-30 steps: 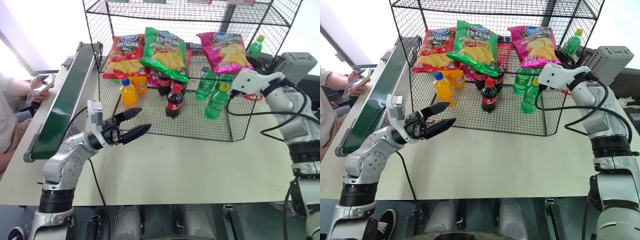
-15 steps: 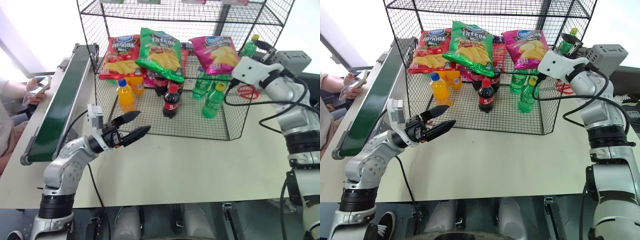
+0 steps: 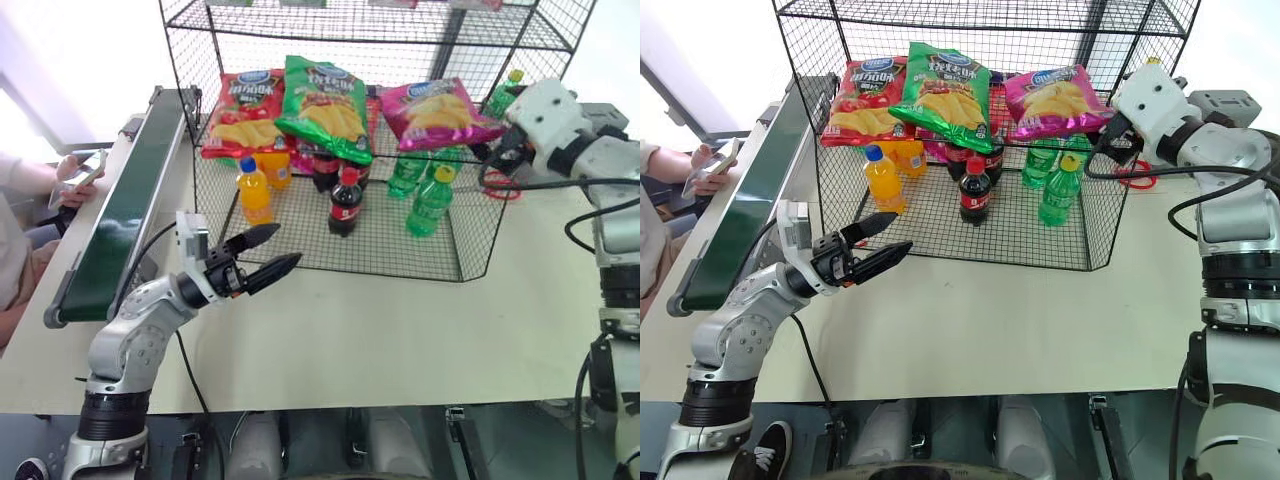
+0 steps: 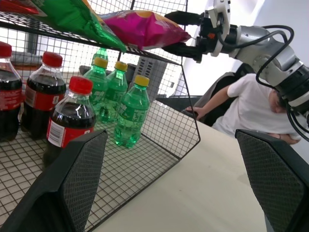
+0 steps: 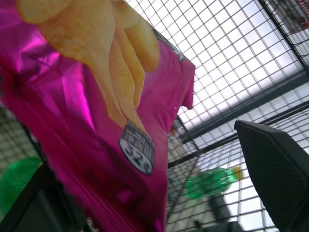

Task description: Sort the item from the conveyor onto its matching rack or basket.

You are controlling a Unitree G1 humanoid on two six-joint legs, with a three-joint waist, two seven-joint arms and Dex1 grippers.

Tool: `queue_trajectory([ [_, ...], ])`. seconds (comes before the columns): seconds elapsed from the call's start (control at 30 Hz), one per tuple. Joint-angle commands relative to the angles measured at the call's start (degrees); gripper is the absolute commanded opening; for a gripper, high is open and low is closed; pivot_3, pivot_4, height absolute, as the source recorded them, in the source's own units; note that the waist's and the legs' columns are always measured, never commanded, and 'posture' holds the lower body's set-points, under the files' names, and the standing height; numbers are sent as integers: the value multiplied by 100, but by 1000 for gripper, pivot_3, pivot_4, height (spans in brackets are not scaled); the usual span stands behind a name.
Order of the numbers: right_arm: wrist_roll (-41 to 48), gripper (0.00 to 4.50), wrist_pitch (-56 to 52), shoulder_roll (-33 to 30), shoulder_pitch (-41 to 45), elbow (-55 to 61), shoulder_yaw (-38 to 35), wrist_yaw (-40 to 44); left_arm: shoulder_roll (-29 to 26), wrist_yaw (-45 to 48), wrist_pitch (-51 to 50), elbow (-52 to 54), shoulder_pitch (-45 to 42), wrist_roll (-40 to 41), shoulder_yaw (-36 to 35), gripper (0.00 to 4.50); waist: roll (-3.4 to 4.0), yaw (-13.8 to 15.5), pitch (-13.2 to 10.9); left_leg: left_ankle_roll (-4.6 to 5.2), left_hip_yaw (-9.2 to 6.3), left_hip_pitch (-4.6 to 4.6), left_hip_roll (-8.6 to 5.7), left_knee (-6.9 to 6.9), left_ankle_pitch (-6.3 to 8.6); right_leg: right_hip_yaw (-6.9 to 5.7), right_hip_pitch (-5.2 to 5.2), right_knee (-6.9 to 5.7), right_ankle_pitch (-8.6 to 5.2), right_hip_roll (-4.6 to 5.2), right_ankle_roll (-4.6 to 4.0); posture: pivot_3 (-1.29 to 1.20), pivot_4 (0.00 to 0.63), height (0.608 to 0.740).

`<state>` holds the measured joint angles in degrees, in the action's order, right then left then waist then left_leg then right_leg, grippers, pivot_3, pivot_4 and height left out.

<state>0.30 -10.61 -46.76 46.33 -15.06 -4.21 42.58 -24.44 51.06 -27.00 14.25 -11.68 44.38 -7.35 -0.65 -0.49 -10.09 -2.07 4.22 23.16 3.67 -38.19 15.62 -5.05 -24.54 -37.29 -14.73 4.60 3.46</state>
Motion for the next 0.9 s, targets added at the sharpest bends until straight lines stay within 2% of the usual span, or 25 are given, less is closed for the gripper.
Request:
queue_trajectory([
  [0.03, 622, 4400, -564, 25, 27, 509, -383, 216, -1, 20, 58, 241, -72, 36, 32, 4500, 0, -1, 0, 0, 0, 0, 0, 0, 0, 0, 0, 0, 0, 0, 0, 0, 150, 740],
  [0.37, 447, 4400, 693, -126, -459, 793, -163, 526, -6, 0, 96, 278, -46, -47, 82, 4500, 0, -18, 0, 2, 1, -2, 0, 0, 1, 0, 0, -1, 0, -2, 1, 0, 150, 740],
  [0.47, 486, 3616, 644, -89, -476, 652, -184, 510, -11, 7, 152, 301, -43, -124, 160, 4500, 0, -10, 0, 2, 1, -2, 0, 0, 1, 0, 0, -2, 0, -2, 1, 0, 150, 740],
  [0.7, 205, 197, 882, 21, -252, 233, -1, 277, 14, -66, 140, 317, -88, -113, 180, 4500, 0, -10, 0, 2, 1, -2, -1, 0, 1, 0, 0, -1, 0, -1, 1, 0, 150, 740],
  [0.73, 127, 76, 957, 35, -184, 110, 29, 202, 16, -73, 147, 322, -88, -113, 173, 4500, 0, -15, 0, 2, 1, -2, 0, 0, 1, 0, 0, -1, 0, -2, 1, 0, 150, 740],
  [0.9, -158, 76, 1373, 110, 79, -334, 148, -124, 31, -114, 140, 349, -89, -80, 147, 4500, 0, -14, 0, 1, 1, -2, -1, 0, 1, 1, 0, -2, 0, -1, 1, 0, 150, 740],
])
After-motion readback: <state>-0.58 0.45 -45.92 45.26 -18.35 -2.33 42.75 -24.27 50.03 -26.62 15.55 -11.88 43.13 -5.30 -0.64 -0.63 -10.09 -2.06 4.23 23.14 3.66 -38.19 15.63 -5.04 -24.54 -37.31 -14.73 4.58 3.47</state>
